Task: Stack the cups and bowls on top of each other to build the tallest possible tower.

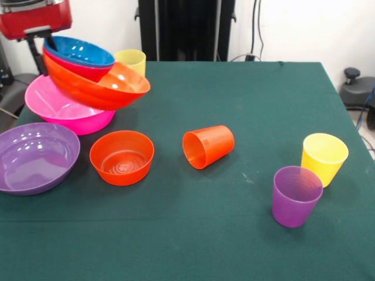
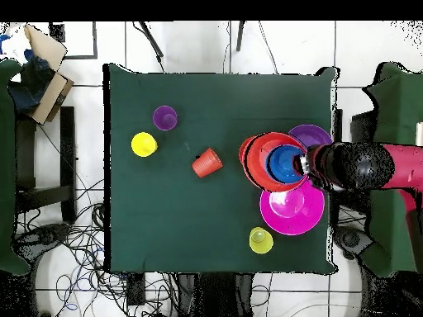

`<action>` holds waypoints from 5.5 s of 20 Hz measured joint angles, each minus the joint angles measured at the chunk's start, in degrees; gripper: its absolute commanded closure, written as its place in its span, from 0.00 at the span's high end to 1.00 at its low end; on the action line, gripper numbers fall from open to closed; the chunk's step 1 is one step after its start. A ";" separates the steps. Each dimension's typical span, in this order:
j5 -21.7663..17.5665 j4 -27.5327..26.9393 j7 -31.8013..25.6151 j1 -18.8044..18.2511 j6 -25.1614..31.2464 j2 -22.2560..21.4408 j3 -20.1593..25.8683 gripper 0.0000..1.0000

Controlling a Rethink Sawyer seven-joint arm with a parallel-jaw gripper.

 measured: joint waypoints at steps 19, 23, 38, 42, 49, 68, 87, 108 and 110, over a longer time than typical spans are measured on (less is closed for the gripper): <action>-0.82 -4.71 -10.26 -6.24 0.30 8.74 -0.07 0.00; -1.06 -4.71 -10.26 -8.04 0.30 8.96 -0.08 0.00; -2.52 -0.19 -10.26 -14.20 -1.58 8.89 -0.07 0.00; -4.82 2.80 -10.26 -16.22 -4.65 8.89 -0.07 0.00; -6.83 5.89 -10.26 -18.04 -7.24 8.86 -0.14 0.00; -14.07 9.32 -10.26 -16.26 -19.29 12.84 -5.05 0.00; -13.58 12.92 -9.09 -9.50 -30.31 9.84 -11.04 0.00; -13.00 19.20 12.95 11.16 -54.25 3.93 -30.53 0.00; -12.97 19.35 15.47 13.99 -57.44 3.65 -33.83 0.00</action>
